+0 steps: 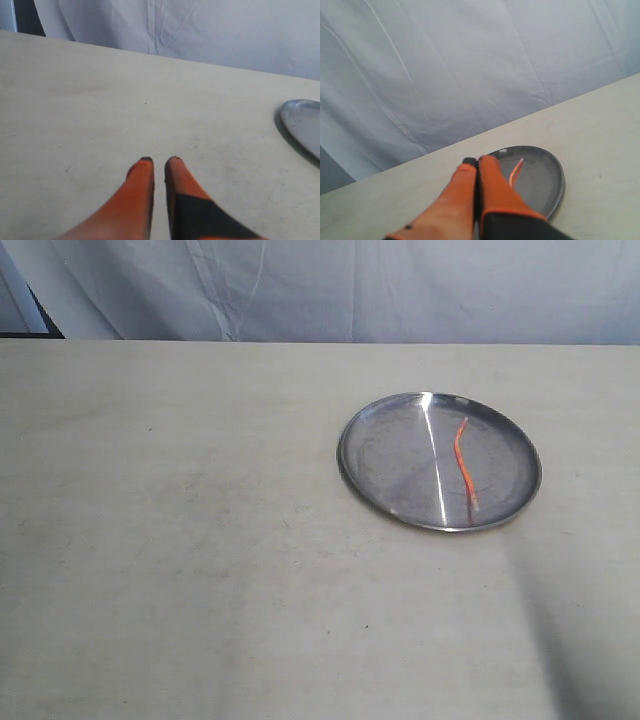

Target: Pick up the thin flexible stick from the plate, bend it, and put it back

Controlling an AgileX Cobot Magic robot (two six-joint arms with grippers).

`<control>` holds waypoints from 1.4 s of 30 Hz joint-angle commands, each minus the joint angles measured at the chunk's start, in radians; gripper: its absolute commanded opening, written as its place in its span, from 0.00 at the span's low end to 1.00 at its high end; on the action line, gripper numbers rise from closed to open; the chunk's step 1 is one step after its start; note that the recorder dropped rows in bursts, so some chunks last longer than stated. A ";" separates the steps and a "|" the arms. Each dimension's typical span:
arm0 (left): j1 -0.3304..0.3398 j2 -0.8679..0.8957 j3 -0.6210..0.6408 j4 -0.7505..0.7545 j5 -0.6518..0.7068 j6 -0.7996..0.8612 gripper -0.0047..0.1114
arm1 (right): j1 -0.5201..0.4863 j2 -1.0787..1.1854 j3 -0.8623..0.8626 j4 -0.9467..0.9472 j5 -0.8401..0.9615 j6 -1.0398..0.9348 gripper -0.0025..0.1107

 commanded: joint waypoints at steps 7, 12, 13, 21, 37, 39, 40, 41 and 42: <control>0.002 -0.010 0.009 0.125 0.020 0.002 0.04 | -0.006 -0.007 0.002 -0.006 0.001 -0.008 0.02; 0.002 -0.010 0.009 0.166 0.020 0.002 0.04 | -0.006 -0.007 0.002 -0.006 0.001 -0.008 0.02; 0.002 -0.010 0.009 0.177 0.022 0.002 0.04 | -0.006 -0.007 0.002 -0.006 0.001 -0.008 0.02; 0.002 -0.010 0.025 0.213 0.015 0.002 0.04 | -0.006 -0.007 0.002 -0.006 0.001 -0.008 0.02; 0.002 -0.043 0.025 0.217 0.017 0.002 0.04 | -0.006 -0.007 0.002 -0.006 -0.003 -0.008 0.02; 0.002 -0.052 0.025 0.217 0.017 0.002 0.04 | -0.006 -0.007 0.002 -0.006 -0.003 -0.008 0.02; 0.002 -0.054 0.025 0.217 0.017 0.002 0.04 | -0.006 -0.007 0.002 -0.006 -0.003 -0.008 0.02; 0.002 -0.059 0.025 0.217 0.017 0.002 0.04 | -0.006 -0.007 0.002 -0.006 -0.003 -0.008 0.02; 0.002 -0.061 0.025 0.217 0.017 0.002 0.04 | -0.006 -0.007 0.002 -0.006 -0.003 -0.008 0.02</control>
